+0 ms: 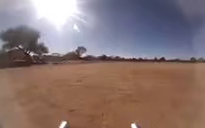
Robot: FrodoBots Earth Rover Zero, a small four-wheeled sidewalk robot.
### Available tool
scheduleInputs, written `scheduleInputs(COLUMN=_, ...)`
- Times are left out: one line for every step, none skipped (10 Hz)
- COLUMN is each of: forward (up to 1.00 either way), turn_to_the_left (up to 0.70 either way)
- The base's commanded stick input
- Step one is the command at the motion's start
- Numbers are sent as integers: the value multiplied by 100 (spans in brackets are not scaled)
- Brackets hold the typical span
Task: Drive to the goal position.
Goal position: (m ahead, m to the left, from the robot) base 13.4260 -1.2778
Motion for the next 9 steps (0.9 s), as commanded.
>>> scheduleInputs(forward=50, turn_to_the_left=0)
scheduleInputs(forward=50, turn_to_the_left=0)
scheduleInputs(forward=50, turn_to_the_left=0)
scheduleInputs(forward=50, turn_to_the_left=0)
scheduleInputs(forward=50, turn_to_the_left=0)
scheduleInputs(forward=50, turn_to_the_left=0)
scheduleInputs(forward=50, turn_to_the_left=0)
scheduleInputs(forward=50, turn_to_the_left=0)
scheduleInputs(forward=50, turn_to_the_left=0)
